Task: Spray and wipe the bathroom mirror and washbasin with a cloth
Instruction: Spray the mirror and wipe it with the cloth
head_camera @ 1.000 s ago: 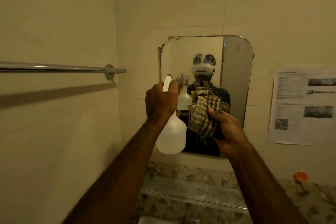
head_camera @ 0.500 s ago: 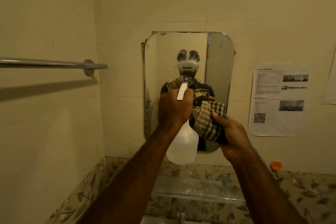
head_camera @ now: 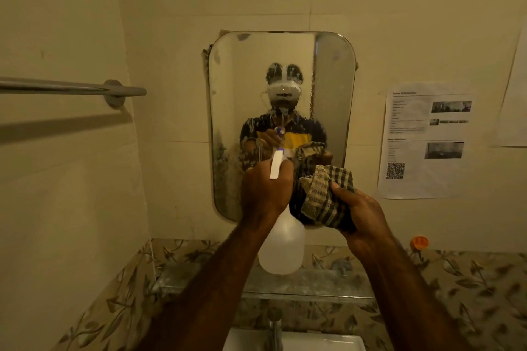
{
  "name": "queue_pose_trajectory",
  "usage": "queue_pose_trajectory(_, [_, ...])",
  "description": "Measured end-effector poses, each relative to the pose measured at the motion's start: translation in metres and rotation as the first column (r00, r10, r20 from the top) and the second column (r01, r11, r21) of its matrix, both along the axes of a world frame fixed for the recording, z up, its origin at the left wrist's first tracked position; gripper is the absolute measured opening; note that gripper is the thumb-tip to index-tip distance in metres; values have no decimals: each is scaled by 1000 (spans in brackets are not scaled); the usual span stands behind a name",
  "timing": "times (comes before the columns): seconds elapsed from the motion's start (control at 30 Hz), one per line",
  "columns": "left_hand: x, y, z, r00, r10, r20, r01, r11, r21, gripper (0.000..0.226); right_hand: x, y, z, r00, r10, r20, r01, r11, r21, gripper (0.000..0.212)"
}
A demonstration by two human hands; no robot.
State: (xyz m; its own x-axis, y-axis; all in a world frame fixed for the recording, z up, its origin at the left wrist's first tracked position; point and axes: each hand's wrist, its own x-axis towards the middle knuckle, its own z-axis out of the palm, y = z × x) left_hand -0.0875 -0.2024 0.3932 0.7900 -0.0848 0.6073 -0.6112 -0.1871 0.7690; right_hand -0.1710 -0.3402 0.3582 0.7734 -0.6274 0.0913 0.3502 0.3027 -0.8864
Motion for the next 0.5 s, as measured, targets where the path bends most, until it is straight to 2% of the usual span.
queue_pose_trajectory(0.27, [18, 32, -27, 987, 160, -24, -160, 987, 10, 28, 14, 12, -13, 998, 56, -42, -55, 998, 27, 22])
queue_pose_trajectory(0.5, [29, 42, -40, 974, 201, -107, -196, 979, 50, 46, 30, 30, -22, 995, 73, -73, -70, 996, 48, 27])
